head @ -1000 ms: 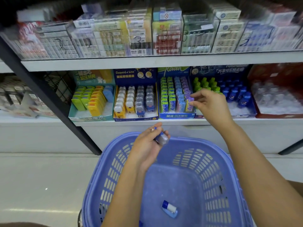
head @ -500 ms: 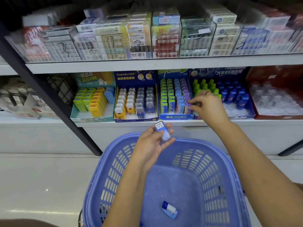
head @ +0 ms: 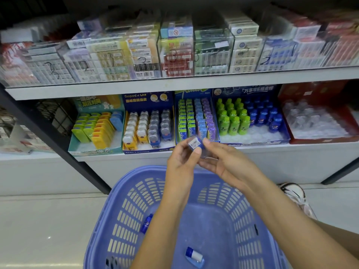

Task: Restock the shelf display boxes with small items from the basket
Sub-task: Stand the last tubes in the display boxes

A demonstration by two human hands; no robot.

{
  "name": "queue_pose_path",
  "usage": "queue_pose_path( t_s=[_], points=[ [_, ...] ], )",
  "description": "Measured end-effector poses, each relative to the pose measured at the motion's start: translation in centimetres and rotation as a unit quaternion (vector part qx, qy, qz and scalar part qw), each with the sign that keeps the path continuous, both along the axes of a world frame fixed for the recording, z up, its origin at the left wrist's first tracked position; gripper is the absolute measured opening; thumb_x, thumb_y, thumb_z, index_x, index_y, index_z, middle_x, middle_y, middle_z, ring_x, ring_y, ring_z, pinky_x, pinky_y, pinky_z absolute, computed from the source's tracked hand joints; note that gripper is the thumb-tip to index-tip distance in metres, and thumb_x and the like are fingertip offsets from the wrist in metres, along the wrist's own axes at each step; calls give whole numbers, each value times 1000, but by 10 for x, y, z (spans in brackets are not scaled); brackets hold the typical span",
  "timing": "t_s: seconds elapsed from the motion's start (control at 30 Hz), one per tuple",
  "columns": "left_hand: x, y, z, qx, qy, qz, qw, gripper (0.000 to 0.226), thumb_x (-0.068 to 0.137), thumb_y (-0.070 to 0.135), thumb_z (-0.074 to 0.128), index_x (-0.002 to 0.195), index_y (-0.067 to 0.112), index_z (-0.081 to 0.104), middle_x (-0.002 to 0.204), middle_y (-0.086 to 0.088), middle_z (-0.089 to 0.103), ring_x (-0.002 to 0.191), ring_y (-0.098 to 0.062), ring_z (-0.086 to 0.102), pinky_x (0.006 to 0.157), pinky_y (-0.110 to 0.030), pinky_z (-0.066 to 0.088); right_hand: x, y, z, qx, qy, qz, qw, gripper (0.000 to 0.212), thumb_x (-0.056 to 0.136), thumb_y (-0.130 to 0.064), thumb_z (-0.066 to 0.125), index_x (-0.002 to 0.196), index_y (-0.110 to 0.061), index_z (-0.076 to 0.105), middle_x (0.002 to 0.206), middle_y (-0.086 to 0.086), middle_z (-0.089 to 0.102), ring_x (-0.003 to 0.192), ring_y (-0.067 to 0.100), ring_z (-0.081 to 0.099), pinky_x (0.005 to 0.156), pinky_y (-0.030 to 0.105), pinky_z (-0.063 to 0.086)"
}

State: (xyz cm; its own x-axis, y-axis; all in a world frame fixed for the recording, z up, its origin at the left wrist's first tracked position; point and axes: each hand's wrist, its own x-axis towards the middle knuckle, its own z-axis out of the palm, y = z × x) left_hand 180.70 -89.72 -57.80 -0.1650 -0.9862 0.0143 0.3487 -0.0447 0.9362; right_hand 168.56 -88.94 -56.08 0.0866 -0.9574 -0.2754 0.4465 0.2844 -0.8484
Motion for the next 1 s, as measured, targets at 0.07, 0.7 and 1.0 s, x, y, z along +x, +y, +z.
queue_pose_path(
  t_s=[0.07,0.7,1.0],
  points=[
    [-2,1,-2,-59,-71,22,995,26,86,1,63,105,20,64,106,1,68,101,-7,63,85,-18,49,-10,-3,3,37,-52,-5,998,19,77,-24,66,87,-9,70,83,7,70,74,13,69,67,21,56],
    [68,-35,-22,-174,-569,123,794,46,90,10,56,136,8,48,141,-6,44,132,-22,37,108,-27,28,10,-33,20,-253,432,-117,858,30,79,-2,69,98,-25,68,91,-5,61,82,5,59,76,14,49],
    [76,-35,-42,-186,-586,64,786,58,89,12,57,143,18,38,144,-2,37,136,-16,27,109,-25,26,66,-84,4,-262,658,34,705,31,88,-5,59,117,-15,61,109,8,58,96,21,60,85,31,49]
  ],
)
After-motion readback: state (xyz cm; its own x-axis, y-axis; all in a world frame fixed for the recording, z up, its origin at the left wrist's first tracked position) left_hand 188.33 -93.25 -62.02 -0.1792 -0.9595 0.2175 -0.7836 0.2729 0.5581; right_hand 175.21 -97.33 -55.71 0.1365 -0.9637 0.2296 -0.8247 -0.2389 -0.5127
